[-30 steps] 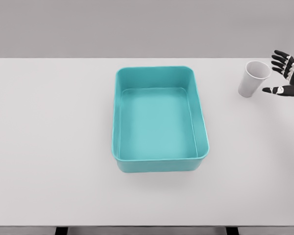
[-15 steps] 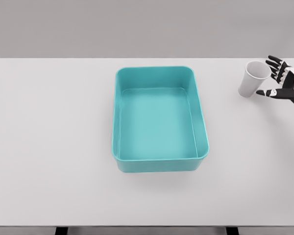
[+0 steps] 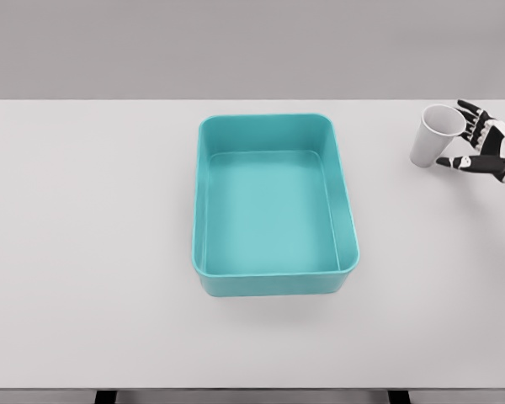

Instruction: Put the paper cup into the basket with your right arm

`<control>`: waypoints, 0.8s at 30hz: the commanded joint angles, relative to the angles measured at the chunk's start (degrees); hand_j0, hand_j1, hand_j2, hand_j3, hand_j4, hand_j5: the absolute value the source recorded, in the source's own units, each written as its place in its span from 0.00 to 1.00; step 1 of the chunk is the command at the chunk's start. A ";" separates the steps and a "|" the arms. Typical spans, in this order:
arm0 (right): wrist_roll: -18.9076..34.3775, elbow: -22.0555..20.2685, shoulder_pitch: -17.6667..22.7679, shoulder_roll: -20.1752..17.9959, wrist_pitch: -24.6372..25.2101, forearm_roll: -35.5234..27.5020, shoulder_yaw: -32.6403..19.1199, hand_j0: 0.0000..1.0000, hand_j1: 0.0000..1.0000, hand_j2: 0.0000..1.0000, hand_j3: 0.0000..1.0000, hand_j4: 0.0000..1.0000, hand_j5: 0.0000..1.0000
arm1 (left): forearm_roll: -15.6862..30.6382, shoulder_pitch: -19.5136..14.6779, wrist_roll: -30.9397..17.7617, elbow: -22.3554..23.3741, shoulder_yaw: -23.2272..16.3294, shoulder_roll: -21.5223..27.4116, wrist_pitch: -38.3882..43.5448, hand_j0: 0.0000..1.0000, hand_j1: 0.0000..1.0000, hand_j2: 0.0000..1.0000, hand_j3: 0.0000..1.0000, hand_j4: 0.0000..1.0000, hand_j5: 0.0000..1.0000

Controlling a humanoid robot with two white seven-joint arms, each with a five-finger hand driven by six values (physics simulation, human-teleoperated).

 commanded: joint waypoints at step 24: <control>0.00 2.75 -2.37 2.71 0.03 3.99 0.21 0.89 0.89 0.89 0.89 0.89 0.89 | 0.01 -0.09 -0.01 0.01 -0.01 0.00 0.01 1.00 1.00 1.00 1.00 1.00 1.00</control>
